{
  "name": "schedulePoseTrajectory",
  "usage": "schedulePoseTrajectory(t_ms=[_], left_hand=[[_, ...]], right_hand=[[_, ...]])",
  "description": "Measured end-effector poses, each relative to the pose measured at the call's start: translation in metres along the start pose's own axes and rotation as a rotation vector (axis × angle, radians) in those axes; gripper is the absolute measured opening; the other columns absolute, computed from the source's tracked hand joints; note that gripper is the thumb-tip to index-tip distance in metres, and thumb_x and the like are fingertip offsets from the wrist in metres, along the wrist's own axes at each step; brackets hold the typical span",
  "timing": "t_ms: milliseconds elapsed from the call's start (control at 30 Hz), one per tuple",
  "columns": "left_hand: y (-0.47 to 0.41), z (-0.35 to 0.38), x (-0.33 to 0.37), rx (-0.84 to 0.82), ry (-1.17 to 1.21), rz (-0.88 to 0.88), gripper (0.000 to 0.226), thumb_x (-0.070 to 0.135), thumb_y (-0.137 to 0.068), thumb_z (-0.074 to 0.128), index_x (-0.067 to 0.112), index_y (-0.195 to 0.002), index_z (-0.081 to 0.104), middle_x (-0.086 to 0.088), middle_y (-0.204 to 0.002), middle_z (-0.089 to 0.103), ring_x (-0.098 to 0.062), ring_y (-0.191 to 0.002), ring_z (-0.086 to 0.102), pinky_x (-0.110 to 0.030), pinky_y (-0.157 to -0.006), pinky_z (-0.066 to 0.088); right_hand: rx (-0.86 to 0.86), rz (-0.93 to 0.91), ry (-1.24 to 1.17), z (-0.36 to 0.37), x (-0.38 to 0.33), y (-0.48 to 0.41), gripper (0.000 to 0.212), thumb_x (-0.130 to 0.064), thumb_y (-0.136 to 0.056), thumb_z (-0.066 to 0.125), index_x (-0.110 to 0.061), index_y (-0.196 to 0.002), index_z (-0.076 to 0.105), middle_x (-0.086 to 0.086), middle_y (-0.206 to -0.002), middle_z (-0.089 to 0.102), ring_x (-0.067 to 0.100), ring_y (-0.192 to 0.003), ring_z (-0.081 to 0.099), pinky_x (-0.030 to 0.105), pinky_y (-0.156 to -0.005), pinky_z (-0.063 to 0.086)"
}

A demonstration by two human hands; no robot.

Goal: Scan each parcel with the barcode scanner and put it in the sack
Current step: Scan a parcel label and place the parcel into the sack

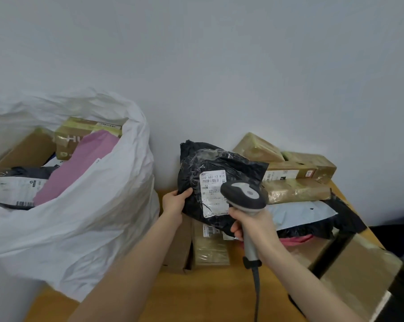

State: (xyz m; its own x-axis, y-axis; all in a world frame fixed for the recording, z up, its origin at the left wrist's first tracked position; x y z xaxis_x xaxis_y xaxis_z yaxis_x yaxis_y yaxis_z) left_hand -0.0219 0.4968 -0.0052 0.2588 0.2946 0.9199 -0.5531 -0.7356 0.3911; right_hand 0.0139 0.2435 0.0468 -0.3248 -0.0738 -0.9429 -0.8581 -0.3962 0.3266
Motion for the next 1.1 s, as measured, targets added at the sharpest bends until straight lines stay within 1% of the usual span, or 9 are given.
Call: schedulePoseTrajectory(t_ms=[100, 200, 333, 533, 700, 900, 1100], left_hand=[[0.001, 0.001, -0.006, 0.025, 0.022, -0.003, 0.044, 0.014, -0.081, 0.076, -0.001, -0.12, 0.063, -0.016, -0.111, 0.069, -0.031, -0.102, 0.065, -0.045, -0.094, 0.052], [0.001, 0.0, -0.007, 0.054, 0.025, 0.008, 0.041, 0.013, -0.081, 0.076, -0.001, -0.118, 0.064, -0.017, -0.111, 0.069, -0.03, -0.1, 0.065, -0.043, -0.093, 0.053], [0.001, 0.0, -0.008, 0.069, 0.037, 0.014, 0.041, 0.012, -0.082, 0.075, -0.002, -0.119, 0.064, -0.017, -0.113, 0.068, -0.031, -0.101, 0.065, -0.043, -0.094, 0.052], [0.002, 0.002, -0.009, 0.081, 0.023, 0.007, 0.041, 0.012, -0.082, 0.075, -0.003, -0.119, 0.063, -0.018, -0.113, 0.068, -0.031, -0.103, 0.064, -0.043, -0.095, 0.052], [0.002, 0.003, -0.009, 0.086, 0.009, 0.01, 0.042, 0.013, -0.081, 0.076, -0.003, -0.118, 0.064, -0.017, -0.112, 0.068, -0.03, -0.103, 0.064, -0.043, -0.095, 0.052], [0.003, 0.003, -0.009, 0.082, 0.006, 0.003, 0.042, 0.013, -0.081, 0.077, -0.003, -0.117, 0.064, -0.017, -0.112, 0.068, -0.031, -0.102, 0.064, -0.042, -0.094, 0.052], [0.003, 0.003, -0.005, 0.083, 0.011, 0.006, 0.043, 0.013, -0.08, 0.077, -0.003, -0.118, 0.064, -0.017, -0.112, 0.068, -0.03, -0.103, 0.064, -0.042, -0.094, 0.052]], right_hand=[[-0.015, -0.01, 0.036, 0.006, 0.003, 0.008, 0.024, -0.015, -0.085, 0.071, -0.003, -0.065, 0.065, 0.011, -0.051, 0.064, 0.015, -0.04, 0.054, 0.027, -0.046, 0.044], [-0.026, -0.009, 0.067, 0.009, 0.006, 0.014, 0.026, -0.016, -0.085, 0.071, -0.004, -0.063, 0.065, 0.008, -0.049, 0.062, 0.016, -0.04, 0.053, 0.028, -0.048, 0.044], [-0.034, 0.008, 0.083, 0.009, 0.012, 0.02, 0.024, -0.014, -0.086, 0.07, -0.004, -0.065, 0.065, 0.007, -0.048, 0.061, 0.013, -0.038, 0.051, 0.024, -0.044, 0.043], [-0.02, 0.023, 0.109, 0.004, 0.015, 0.02, 0.025, -0.016, -0.084, 0.07, -0.006, -0.063, 0.064, 0.005, -0.047, 0.061, 0.014, -0.038, 0.052, 0.025, -0.045, 0.041], [-0.01, 0.018, 0.087, 0.001, 0.015, 0.02, 0.023, -0.014, -0.084, 0.07, -0.007, -0.063, 0.063, 0.005, -0.047, 0.06, 0.013, -0.037, 0.051, 0.023, -0.042, 0.041], [-0.012, 0.02, 0.077, 0.0, 0.015, 0.019, 0.025, -0.015, -0.083, 0.069, -0.007, -0.061, 0.062, 0.006, -0.048, 0.06, 0.014, -0.038, 0.05, 0.026, -0.044, 0.041], [-0.022, 0.009, 0.059, 0.0, 0.013, 0.019, 0.023, -0.014, -0.084, 0.069, -0.007, -0.064, 0.062, 0.005, -0.047, 0.058, 0.014, -0.037, 0.049, 0.026, -0.044, 0.041]])
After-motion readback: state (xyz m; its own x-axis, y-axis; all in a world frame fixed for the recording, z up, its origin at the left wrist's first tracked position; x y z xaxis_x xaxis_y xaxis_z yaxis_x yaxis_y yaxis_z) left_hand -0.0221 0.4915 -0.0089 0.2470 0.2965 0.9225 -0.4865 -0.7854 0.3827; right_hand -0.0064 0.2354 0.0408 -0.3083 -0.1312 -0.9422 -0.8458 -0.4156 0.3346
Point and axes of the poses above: each hand's wrist, its own y-axis away from the middle knuckle, its own z-axis out of the palm, x = y × z, the point moved 9 cm from there along -y, towards the middle knuckle
